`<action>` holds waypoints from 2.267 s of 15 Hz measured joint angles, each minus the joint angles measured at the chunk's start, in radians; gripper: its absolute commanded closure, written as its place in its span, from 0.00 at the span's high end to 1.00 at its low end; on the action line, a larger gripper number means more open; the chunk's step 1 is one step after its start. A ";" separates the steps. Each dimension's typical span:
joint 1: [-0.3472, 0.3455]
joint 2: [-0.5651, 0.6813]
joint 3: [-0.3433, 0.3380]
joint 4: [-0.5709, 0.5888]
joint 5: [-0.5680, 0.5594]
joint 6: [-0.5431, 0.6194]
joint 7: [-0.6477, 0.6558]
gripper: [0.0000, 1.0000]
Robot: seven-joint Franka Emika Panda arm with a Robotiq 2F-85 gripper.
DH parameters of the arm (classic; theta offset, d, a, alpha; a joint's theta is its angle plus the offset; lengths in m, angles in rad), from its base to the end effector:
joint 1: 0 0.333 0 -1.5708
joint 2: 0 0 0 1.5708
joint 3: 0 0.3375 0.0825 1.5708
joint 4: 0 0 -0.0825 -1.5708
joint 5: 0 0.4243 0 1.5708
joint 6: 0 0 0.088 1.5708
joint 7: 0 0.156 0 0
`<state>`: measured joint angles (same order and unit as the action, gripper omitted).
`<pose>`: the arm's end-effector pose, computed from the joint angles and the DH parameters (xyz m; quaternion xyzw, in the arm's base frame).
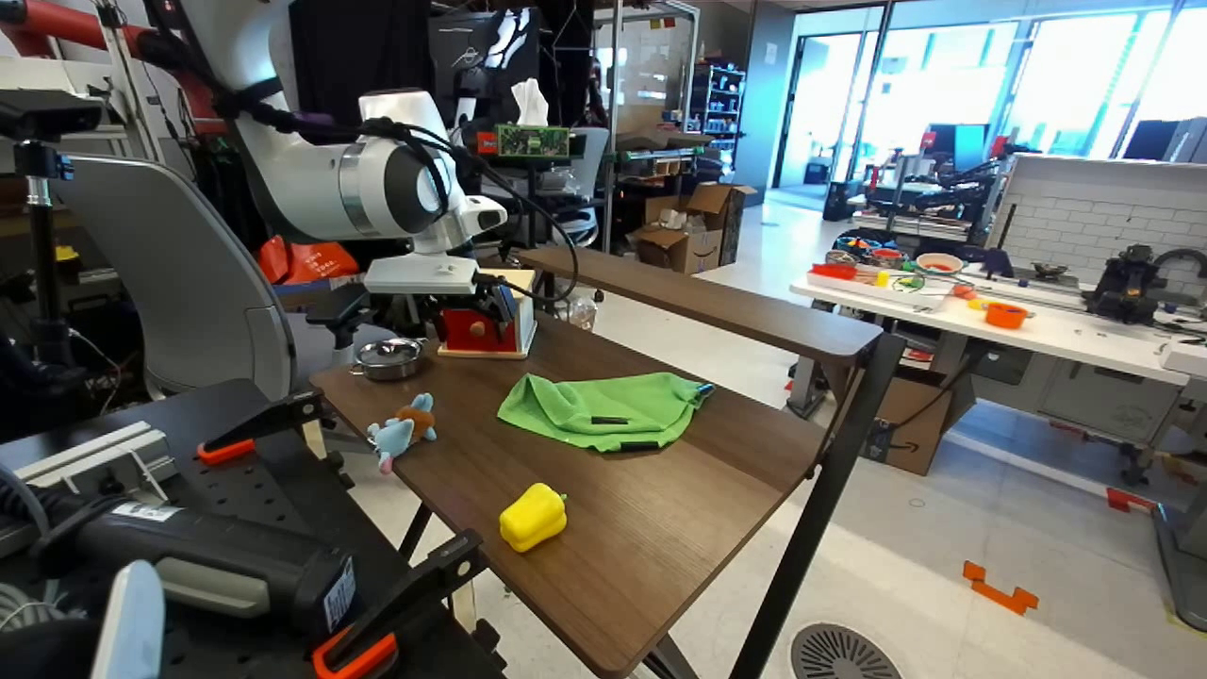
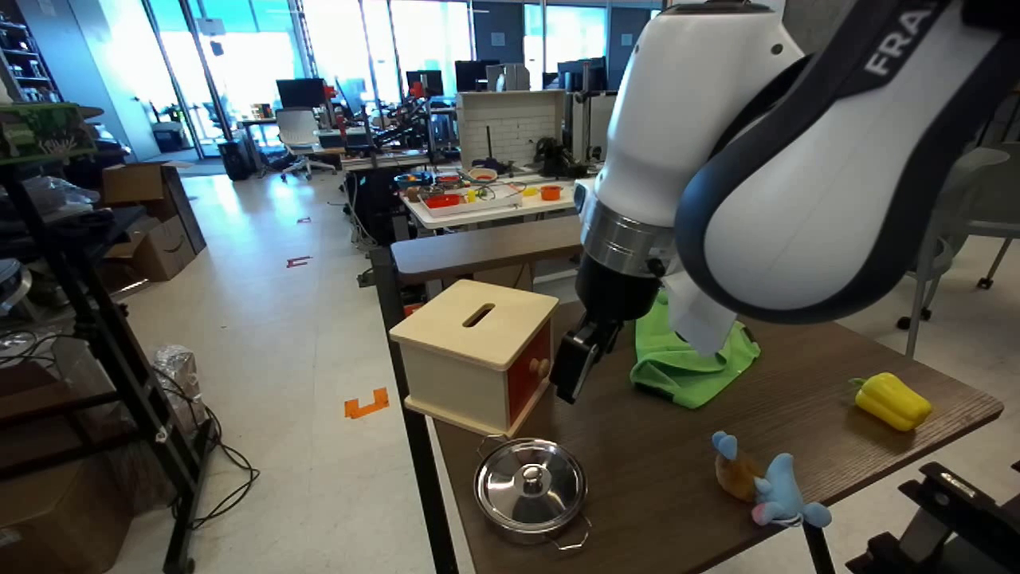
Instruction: Open the drawer on the table
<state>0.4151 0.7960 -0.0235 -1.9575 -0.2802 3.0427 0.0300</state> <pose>0.6044 0.2706 0.0229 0.9379 0.3139 0.1473 0.0108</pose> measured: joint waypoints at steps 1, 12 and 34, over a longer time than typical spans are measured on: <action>-0.003 0.012 0.012 0.016 0.006 0.000 -0.001 1.00; -0.049 0.088 0.078 0.128 0.052 0.000 -0.021 0.49; -0.050 0.023 0.057 0.035 0.051 -0.068 -0.028 0.07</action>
<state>0.3655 0.8193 0.0335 -1.9222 -0.2287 2.9751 0.0016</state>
